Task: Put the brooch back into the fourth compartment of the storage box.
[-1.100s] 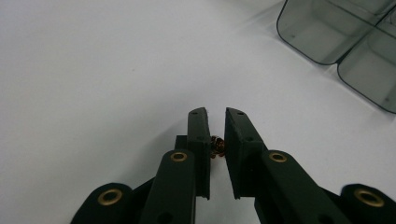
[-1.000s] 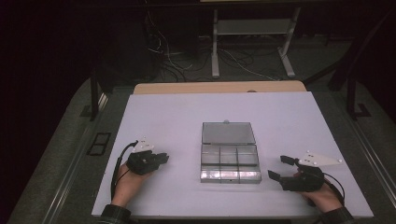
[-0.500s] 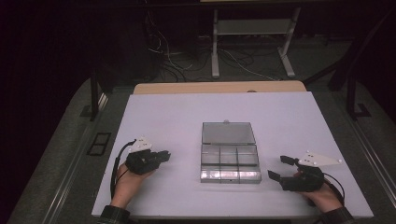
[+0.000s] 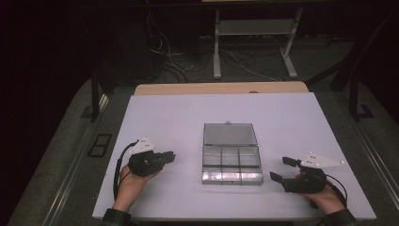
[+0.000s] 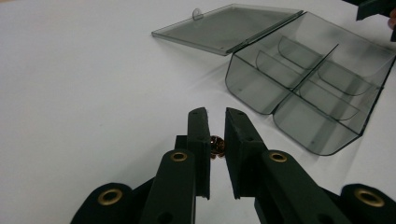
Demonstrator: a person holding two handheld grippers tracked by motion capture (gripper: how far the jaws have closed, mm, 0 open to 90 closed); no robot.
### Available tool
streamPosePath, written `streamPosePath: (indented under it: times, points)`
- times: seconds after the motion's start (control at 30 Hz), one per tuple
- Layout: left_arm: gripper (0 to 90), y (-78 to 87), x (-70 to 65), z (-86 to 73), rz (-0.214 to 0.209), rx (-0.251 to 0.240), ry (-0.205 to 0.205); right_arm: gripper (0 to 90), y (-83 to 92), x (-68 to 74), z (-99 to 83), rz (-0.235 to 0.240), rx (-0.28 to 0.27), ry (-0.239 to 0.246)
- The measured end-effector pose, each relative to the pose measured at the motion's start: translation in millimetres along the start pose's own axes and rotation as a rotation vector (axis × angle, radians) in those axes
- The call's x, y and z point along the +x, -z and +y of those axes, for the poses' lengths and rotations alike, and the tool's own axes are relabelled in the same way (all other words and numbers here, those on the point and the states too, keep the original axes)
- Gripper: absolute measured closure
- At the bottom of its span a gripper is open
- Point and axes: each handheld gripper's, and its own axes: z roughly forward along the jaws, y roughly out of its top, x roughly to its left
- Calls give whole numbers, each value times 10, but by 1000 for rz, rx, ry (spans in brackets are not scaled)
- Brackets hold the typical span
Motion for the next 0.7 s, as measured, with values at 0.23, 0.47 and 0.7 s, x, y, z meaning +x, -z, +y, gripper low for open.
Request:
streamPosePath:
  times: [0.23, 0.47, 0.7]
  points:
    - [797, -56, -86, 103, -23, 0, -25, 194, 3, -7, -2, -4, -2, 1]
    - [797, -117, -152, 190, -40, 1, -40, 194, 2, -1, -1, -1, 1, 0]
    - [797, -201, -242, 327, -65, -3, -63, 194, 7, -5, 1, -2, -5, 2]
